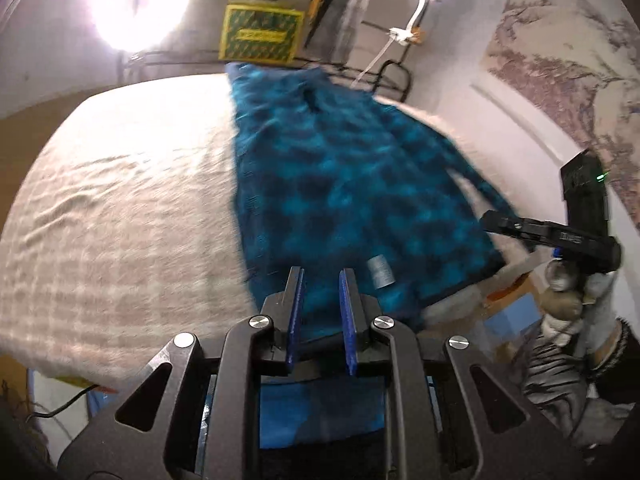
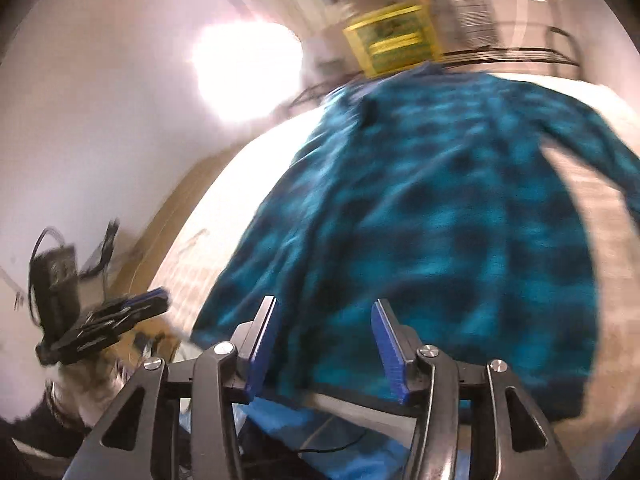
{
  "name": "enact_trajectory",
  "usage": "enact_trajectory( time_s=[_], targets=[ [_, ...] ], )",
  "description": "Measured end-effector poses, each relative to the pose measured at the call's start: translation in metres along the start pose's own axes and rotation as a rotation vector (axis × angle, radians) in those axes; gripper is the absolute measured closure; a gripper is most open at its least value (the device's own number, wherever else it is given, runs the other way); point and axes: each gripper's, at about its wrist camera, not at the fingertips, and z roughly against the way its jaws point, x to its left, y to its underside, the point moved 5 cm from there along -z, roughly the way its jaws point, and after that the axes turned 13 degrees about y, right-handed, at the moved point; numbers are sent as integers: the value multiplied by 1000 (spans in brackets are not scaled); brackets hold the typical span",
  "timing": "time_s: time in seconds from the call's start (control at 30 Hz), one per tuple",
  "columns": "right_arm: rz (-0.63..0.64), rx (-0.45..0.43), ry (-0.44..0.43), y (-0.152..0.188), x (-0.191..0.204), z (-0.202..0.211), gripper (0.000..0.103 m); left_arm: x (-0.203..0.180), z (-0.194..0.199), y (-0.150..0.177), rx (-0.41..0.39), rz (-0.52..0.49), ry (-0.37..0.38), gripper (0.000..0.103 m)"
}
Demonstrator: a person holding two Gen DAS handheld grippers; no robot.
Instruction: Fold large clothes
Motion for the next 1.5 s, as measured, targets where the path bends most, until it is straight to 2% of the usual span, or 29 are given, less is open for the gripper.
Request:
enact_trajectory(
  time_s=[0.13,0.2,0.43,0.5,0.73,0.87,1.0,1.1,1.2,1.37,1.43,1.5],
  targets=[
    [-99,-58,54,-13,-48,34,48,-39,-23,-8,22,-45,78,83],
    [-146,-86,93,-21,-77,51,44,-60,-41,-11,43,-71,106,83],
    [-276,-155,154,-39,-149,97,42,-140,-107,-12,116,-173,217,83],
    [-295,-177,185,-41,-169,107,37,-161,-127,-11,142,-201,246,83],
    [-381,-168,271,-31,-233,120,37,-218,-201,4,259,-283,303,83],
    [-415,-151,349,-20,-267,120,32,-227,-243,13,325,-284,292,83],
    [-455,-136,431,-13,-306,119,30,-221,-272,23,369,-203,295,83],
    [-490,-125,476,-9,-338,115,28,-221,-276,28,377,-173,332,83],
    [-533,-97,530,-6,-373,107,28,-229,-273,29,402,-212,349,83],
    [-600,-57,525,-4,-410,87,28,-227,-261,17,392,-175,375,83],
    [-602,-6,549,-1,-419,75,31,-225,-252,13,381,-177,374,83],
    [-582,23,545,1,-419,67,45,-223,-244,10,372,-186,364,83]
  ],
)
